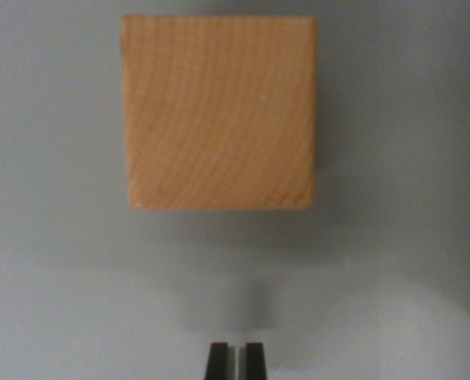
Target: Push wooden cube
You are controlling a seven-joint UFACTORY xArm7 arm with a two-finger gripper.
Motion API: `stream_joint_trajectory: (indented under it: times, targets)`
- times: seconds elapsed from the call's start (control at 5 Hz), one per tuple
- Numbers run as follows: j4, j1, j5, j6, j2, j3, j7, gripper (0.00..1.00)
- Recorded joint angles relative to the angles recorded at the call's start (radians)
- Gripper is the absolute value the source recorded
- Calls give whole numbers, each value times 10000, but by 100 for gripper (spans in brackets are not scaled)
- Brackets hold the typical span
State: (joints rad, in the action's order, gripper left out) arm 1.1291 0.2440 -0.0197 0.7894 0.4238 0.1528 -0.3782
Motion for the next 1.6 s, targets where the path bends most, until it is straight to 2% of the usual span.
stream_joint_trajectory:
  times: [0.6,0.8,1.0,1.2,1.4,1.6]
  targets:
    - [97,-2,-4,40,57,-6,10,100]
    - [270,-6,-10,112,160,-17,28,100]
    - [270,-6,-10,112,160,-17,28,100]
    - [513,-12,-19,212,303,-32,53,100]
    - [513,-12,-19,212,303,-32,53,100]
    - [815,-18,-30,337,481,-51,84,100]
